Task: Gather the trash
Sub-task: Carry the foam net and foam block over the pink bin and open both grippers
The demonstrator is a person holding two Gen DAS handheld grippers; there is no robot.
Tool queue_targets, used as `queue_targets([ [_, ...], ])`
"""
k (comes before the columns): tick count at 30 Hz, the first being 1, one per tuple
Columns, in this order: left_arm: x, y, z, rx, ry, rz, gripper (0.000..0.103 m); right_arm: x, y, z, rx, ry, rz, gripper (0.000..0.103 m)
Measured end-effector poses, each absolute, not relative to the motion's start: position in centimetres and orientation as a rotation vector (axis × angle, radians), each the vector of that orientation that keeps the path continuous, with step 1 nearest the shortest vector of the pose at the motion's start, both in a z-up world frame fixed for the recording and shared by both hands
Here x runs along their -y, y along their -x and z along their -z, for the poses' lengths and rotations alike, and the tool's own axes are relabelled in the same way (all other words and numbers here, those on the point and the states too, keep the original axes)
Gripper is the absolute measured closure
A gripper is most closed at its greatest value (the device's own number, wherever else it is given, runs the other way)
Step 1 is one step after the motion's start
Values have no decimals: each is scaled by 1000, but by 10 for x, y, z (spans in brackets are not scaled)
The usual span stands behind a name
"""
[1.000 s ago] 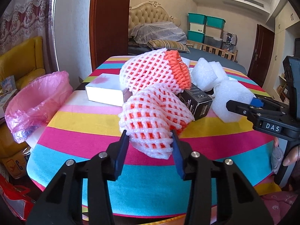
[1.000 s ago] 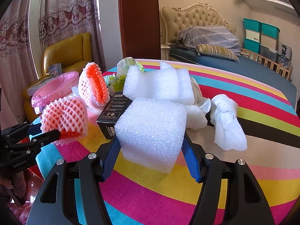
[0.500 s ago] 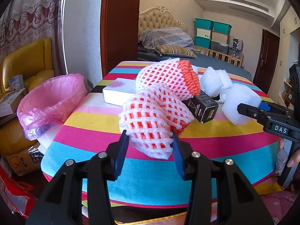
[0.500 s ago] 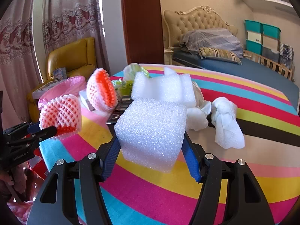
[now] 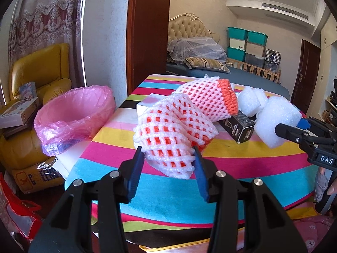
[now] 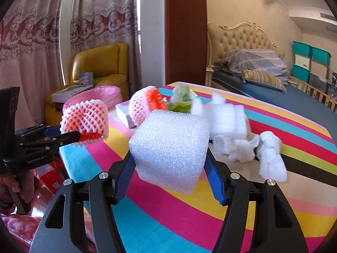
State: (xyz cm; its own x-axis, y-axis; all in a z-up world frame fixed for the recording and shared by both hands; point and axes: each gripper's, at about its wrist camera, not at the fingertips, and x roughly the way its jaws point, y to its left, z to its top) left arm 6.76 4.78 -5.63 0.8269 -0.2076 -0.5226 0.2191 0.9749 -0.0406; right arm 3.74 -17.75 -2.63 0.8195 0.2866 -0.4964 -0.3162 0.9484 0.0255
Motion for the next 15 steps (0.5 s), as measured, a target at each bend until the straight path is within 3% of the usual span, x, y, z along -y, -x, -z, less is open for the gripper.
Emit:
queue_targets([
  [15, -115, -76, 40, -518, 42, 66, 58, 89, -75, 7, -516, 153, -550, 42],
])
